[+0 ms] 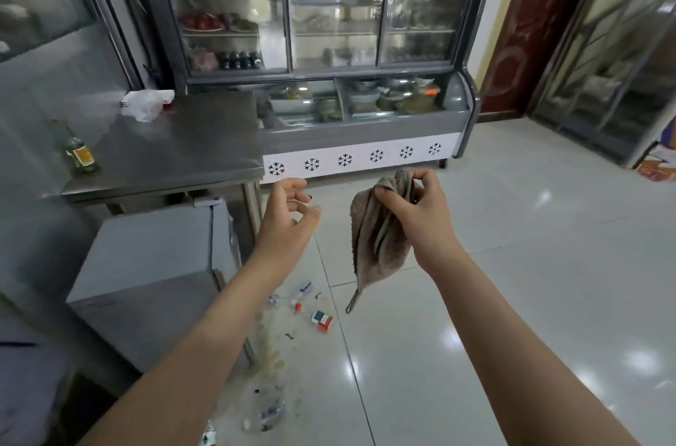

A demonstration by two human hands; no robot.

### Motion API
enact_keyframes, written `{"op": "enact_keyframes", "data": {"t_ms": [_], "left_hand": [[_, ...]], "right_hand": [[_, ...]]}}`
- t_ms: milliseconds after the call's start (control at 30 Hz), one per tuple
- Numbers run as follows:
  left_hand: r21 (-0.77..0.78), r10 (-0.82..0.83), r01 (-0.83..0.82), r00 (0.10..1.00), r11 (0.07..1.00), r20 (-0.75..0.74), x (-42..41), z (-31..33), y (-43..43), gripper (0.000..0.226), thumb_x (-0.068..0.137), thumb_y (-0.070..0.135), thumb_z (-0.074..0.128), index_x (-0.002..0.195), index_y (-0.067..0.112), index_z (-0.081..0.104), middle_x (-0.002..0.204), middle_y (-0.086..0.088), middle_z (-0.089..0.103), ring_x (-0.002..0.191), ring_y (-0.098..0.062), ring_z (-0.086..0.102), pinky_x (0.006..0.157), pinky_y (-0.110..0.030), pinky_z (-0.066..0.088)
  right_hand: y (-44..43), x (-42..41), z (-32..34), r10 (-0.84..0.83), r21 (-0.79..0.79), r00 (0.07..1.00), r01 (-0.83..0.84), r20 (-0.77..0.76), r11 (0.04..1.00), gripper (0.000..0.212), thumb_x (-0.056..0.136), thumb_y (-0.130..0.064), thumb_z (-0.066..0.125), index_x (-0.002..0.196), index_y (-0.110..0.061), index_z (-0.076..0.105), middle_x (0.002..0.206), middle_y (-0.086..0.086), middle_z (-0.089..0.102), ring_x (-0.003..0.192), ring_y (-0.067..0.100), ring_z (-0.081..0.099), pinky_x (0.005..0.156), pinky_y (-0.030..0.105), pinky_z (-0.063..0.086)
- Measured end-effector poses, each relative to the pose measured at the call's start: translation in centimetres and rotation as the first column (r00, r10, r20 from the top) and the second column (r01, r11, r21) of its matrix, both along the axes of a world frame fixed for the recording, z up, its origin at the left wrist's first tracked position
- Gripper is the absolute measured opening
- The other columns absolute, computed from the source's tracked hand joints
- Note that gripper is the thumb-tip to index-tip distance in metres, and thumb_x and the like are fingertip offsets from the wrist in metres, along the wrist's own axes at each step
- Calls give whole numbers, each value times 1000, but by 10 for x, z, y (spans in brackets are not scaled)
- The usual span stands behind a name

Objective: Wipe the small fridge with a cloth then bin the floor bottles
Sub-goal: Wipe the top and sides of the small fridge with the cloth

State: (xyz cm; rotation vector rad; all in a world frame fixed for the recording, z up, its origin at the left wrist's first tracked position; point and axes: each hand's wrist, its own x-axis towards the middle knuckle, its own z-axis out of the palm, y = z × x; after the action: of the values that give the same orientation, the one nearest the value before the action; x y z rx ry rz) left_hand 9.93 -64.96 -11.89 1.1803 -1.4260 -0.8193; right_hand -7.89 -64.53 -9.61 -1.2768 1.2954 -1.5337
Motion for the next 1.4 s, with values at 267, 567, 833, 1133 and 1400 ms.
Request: {"op": "enact_keyframes", "data": {"t_ms": [267, 567, 833, 1133, 1400], "left_hand": [[92, 20, -28, 996, 995, 85, -55, 2, -77, 34, 88, 17, 57, 118, 23, 42, 114, 4, 44, 90, 5, 49, 79, -10, 39], [299, 27, -28, 1000, 954, 7, -75, -6, -234, 31, 93, 27, 51, 124, 27, 45, 128, 8, 44, 112, -5, 47, 104, -33, 38], [334, 193, -156, 978, 930, -81, -80, -1, -349, 48, 53, 60, 53, 99, 44, 53, 125, -1, 55, 118, -14, 51, 107, -42, 36], [310, 444, -389, 886, 868, -132, -96, -29, -449, 36, 78, 43, 55, 113, 33, 53, 110, 15, 57, 106, -2, 52, 105, -37, 39], [345, 741, -668, 656, 659, -144, -114, -47, -502, 20, 91, 22, 56, 110, 27, 57, 118, 6, 58, 113, -7, 52, 100, -27, 40]], "right_hand": [[-90, -67, -7, -1, 23, 1000, 2, -9, 1000, 29, 77, -16, 74, 88, -21, 48, 92, 9, 60, 84, 19, 60, 80, 35, 51], [-269, -84, -11, 149, 69, 985, -143, -83, 987, 29, 76, -16, 74, 86, -24, 48, 86, 0, 59, 82, 17, 60, 82, 38, 51], [-401, -81, -2, 282, 67, 949, -275, -137, 959, 27, 77, -17, 74, 89, -19, 49, 88, 5, 60, 82, 17, 60, 82, 38, 50], [-558, -65, -11, 582, 96, 781, -577, -226, 811, 30, 77, -17, 74, 86, -24, 47, 88, 5, 61, 86, 21, 62, 86, 43, 52], [-652, -19, -33, 825, 118, 546, -818, -146, 562, 28, 79, -12, 71, 83, -24, 47, 83, -2, 57, 78, 10, 58, 76, 28, 47]]}}
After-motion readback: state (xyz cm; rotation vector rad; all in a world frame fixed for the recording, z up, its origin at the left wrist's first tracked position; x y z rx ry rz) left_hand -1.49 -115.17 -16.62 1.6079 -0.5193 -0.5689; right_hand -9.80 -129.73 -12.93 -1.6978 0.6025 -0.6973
